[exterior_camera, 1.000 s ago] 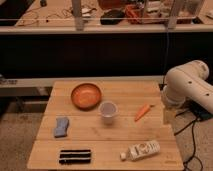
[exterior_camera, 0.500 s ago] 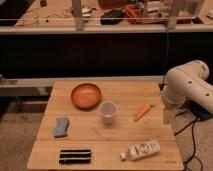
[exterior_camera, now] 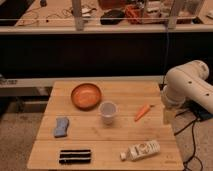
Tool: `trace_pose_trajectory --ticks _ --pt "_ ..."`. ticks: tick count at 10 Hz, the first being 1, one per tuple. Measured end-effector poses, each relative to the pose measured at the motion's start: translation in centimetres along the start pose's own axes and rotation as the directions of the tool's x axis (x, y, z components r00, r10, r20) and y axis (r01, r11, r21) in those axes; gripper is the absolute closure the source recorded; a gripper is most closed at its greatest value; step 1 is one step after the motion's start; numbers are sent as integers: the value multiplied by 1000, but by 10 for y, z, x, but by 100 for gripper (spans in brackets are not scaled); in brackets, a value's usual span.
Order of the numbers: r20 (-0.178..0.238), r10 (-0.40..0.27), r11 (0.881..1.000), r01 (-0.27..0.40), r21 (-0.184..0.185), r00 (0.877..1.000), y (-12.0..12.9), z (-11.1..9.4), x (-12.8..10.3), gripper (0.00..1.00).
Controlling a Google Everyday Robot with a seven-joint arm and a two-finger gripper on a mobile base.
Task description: Place the pepper in the ceramic cup
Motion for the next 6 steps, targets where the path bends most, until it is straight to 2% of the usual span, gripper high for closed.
trace_pose_trajectory --ticks 4,6 --pt "0 -1 1000 1 1 1000 0 0 0 20" --pt "2 -58 998 58 14 998 -13 9 -10 20"
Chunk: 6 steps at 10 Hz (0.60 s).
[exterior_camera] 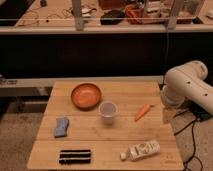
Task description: Place the pepper in the ceramic cup
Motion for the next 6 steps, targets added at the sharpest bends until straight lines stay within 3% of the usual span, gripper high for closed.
trace_pose_trajectory --ticks 6 --pt "3 -101 995 101 17 995 -20 20 -10 20"
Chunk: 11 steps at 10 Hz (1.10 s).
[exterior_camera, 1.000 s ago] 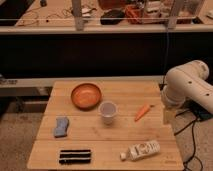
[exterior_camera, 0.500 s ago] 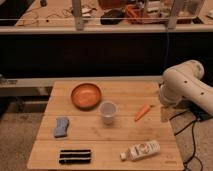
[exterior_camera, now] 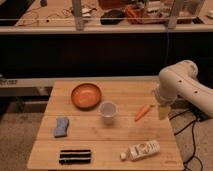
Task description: Place the pepper in the ceramic cup
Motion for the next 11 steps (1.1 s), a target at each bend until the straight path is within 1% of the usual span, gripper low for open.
trace_pose_trajectory --ticks 4,6,11 --pt "1 -45 999 45 6 999 -6 7 1 20" --pt "7 -88 996 88 10 996 -15 14 -3 20" --pt "13 -144 989 144 18 989 -25 28 -1 20"
